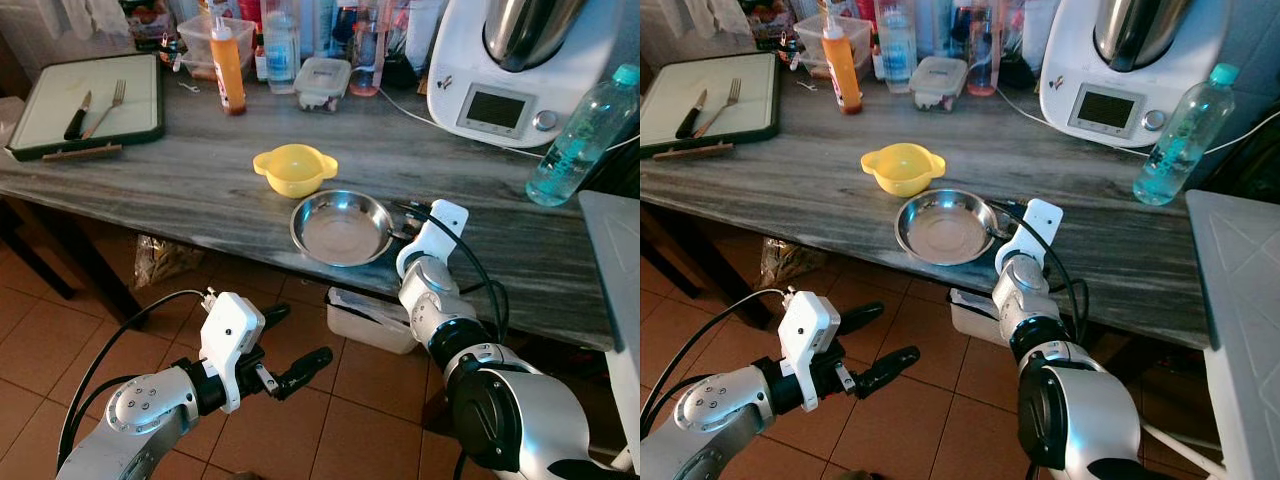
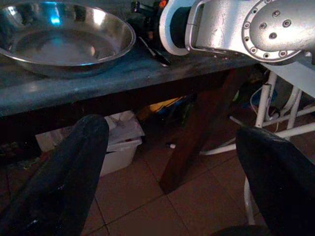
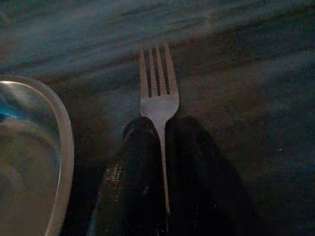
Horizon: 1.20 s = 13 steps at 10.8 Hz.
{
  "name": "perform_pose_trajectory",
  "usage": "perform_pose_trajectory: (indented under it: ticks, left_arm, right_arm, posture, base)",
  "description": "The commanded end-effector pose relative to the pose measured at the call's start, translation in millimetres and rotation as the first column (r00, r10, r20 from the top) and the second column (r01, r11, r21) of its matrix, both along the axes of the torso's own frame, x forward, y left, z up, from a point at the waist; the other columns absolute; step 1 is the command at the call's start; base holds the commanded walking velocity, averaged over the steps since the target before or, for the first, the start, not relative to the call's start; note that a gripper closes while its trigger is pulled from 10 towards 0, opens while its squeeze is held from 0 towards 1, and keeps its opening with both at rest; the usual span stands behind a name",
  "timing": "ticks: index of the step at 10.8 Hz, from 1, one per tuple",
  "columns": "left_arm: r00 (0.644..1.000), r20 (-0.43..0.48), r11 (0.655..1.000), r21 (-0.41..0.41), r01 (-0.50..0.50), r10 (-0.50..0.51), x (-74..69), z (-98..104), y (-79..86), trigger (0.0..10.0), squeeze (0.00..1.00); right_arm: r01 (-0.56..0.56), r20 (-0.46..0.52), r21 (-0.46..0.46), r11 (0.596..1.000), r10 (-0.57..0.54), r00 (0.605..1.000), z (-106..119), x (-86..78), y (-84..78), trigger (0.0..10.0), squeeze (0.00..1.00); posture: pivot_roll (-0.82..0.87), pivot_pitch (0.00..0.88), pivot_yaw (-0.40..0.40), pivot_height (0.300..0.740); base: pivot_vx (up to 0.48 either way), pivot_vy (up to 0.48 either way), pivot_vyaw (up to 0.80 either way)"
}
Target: Setting the table
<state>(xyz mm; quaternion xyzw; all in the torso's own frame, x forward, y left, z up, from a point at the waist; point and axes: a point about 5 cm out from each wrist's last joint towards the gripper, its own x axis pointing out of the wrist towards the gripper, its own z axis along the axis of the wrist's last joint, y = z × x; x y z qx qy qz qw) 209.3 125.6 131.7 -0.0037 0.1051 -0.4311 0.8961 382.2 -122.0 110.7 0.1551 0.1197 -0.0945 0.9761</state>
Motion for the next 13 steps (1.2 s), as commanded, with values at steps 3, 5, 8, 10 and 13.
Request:
perform_pose_trajectory:
  ticks: [3, 5, 8, 10, 13]
  left_arm:
    - [1.000, 0.014, 1.000, 0.005, 0.019, -0.019, -1.2, 5, -2.3, 10.0, 0.00]
    - [1.000, 0.017, 1.000, 0.005, 0.017, -0.017, 1.3, 4, -3.1, 10.0, 0.00]
    - [1.000, 0.024, 1.000, -0.001, 0.007, -0.007, 4.3, 3, -4.3, 10.0, 0.00]
    - [1.000, 0.026, 1.000, -0.006, 0.002, -0.002, 5.9, 3, -4.4, 10.0, 0.00]
    - [1.000, 0.028, 1.000, -0.009, 0.001, -0.001, 6.5, 5, -5.1, 10.0, 0.00]
  right_arm:
    - [0.026, -0.010, 0.001, 1.000, -0.026, 1.000, 0, 0.4, -3.2, 10.0, 1.00]
    - [0.029, -0.002, 0.003, 1.000, -0.029, 1.000, 1, 0.8, -3.5, 10.0, 1.00]
    - [0.005, 0.081, -0.022, 1.000, -0.003, 0.997, 16, 6.4, -3.5, 10.0, 1.00]
    - [-0.006, 0.131, -0.034, 0.999, 0.011, 0.991, 25, 9.4, -2.7, 10.0, 1.00]
    - [-0.036, 0.229, -0.096, 0.995, 0.057, 0.972, 39, 11.8, -2.2, 10.0, 1.00]
  posture:
    - [0.24, 0.109, -0.020, 0.740]
    - [0.24, 0.104, -0.022, 0.740]
    - [0.24, 0.087, -0.029, 0.740]
    - [0.23, 0.082, -0.029, 0.740]
    - [0.23, 0.081, -0.025, 0.740]
  base:
    - [0.000, 0.000, 0.00]
    - [0.000, 0.000, 0.00]
    - [0.000, 0.000, 0.00]
    - [0.000, 0.000, 0.00]
    - [0.000, 0.000, 0.00]
